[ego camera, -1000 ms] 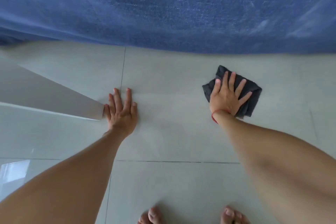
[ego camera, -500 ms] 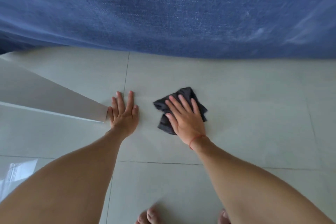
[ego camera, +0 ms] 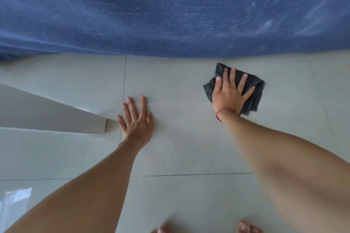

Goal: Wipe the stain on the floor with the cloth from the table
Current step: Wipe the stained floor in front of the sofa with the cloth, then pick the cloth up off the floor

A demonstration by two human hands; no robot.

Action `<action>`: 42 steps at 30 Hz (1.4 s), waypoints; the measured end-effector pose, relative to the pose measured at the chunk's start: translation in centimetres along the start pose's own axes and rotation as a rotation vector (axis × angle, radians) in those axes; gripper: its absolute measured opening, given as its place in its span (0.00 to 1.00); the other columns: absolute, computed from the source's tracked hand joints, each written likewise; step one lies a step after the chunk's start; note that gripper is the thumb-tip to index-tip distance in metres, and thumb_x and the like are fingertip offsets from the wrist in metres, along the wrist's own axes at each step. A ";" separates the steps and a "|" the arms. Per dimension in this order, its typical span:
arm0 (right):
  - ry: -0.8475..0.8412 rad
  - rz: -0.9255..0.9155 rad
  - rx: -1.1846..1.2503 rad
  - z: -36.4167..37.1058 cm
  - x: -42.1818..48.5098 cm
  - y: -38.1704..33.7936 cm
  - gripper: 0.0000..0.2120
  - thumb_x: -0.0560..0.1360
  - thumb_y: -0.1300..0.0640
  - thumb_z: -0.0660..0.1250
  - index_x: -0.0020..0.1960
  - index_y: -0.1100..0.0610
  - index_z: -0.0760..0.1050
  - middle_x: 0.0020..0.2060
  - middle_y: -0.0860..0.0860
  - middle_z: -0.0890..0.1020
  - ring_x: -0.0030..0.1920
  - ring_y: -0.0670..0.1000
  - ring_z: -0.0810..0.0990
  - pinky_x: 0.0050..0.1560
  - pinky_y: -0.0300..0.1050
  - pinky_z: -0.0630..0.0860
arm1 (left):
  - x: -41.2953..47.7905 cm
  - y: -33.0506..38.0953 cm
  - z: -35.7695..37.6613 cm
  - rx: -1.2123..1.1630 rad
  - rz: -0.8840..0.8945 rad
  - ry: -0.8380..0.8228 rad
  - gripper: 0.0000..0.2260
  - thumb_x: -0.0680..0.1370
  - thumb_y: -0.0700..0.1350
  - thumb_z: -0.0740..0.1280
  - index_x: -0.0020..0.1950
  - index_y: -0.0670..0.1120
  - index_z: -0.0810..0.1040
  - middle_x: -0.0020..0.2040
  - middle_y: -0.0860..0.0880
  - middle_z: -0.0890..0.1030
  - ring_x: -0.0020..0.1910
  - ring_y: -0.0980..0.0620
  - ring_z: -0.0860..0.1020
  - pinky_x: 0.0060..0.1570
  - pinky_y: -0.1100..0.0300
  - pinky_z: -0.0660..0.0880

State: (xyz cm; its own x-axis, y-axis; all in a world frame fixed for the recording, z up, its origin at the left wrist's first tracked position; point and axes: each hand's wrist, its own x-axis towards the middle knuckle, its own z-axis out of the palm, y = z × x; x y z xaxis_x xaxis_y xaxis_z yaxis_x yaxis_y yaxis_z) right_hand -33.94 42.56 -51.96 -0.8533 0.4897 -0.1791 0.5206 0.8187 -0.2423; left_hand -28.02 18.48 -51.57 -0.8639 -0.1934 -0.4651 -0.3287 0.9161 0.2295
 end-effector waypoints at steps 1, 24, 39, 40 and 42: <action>-0.018 -0.091 -0.021 0.5 -0.4 -1.4 0.25 0.82 0.43 0.45 0.77 0.45 0.54 0.78 0.41 0.54 0.79 0.55 0.47 0.73 0.67 0.41 | 0.0 0.0 0.0 -0.001 0.000 0.000 0.25 0.82 0.51 0.44 0.77 0.60 0.38 0.78 0.49 0.34 0.78 0.48 0.35 0.74 0.46 0.35; -0.398 0.051 0.258 -4.2 -3.6 -1.7 0.22 0.76 0.50 0.68 0.64 0.61 0.72 0.63 0.59 0.78 0.63 0.60 0.77 0.61 0.50 0.73 | -0.3 13.1 -1.9 -0.274 -0.022 -0.066 0.23 0.76 0.48 0.69 0.67 0.40 0.69 0.64 0.40 0.74 0.62 0.41 0.75 0.60 0.51 0.73; -0.596 0.145 0.297 -9.7 -16.3 3.9 0.20 0.78 0.55 0.65 0.67 0.64 0.69 0.66 0.60 0.75 0.66 0.60 0.74 0.64 0.47 0.70 | -15.4 10.4 -3.6 -0.345 -0.116 -0.337 0.18 0.79 0.45 0.63 0.67 0.38 0.72 0.64 0.39 0.77 0.64 0.41 0.75 0.60 0.55 0.72; -0.575 0.128 0.333 -11.5 -16.6 3.4 0.20 0.79 0.55 0.64 0.67 0.64 0.69 0.66 0.60 0.75 0.67 0.60 0.73 0.63 0.47 0.70 | -16.2 10.8 -5.2 -0.424 -0.125 -0.295 0.17 0.79 0.44 0.62 0.65 0.39 0.74 0.63 0.39 0.78 0.63 0.41 0.75 0.60 0.55 0.72; -0.514 0.079 0.415 -15.8 -17.1 1.8 0.21 0.79 0.55 0.64 0.68 0.64 0.68 0.66 0.60 0.75 0.67 0.60 0.73 0.64 0.47 0.70 | -18.0 11.7 -9.4 -0.548 -0.114 -0.183 0.14 0.78 0.44 0.61 0.60 0.40 0.77 0.57 0.42 0.79 0.60 0.41 0.76 0.57 0.56 0.72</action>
State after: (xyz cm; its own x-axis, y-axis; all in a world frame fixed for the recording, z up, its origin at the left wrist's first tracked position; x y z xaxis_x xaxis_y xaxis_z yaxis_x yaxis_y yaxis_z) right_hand -18.85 40.41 -34.25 -0.7438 0.2537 -0.6184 0.6362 0.5525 -0.5385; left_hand -19.90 29.41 -32.49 -0.7477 -0.1717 -0.6414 -0.6070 0.5683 0.5555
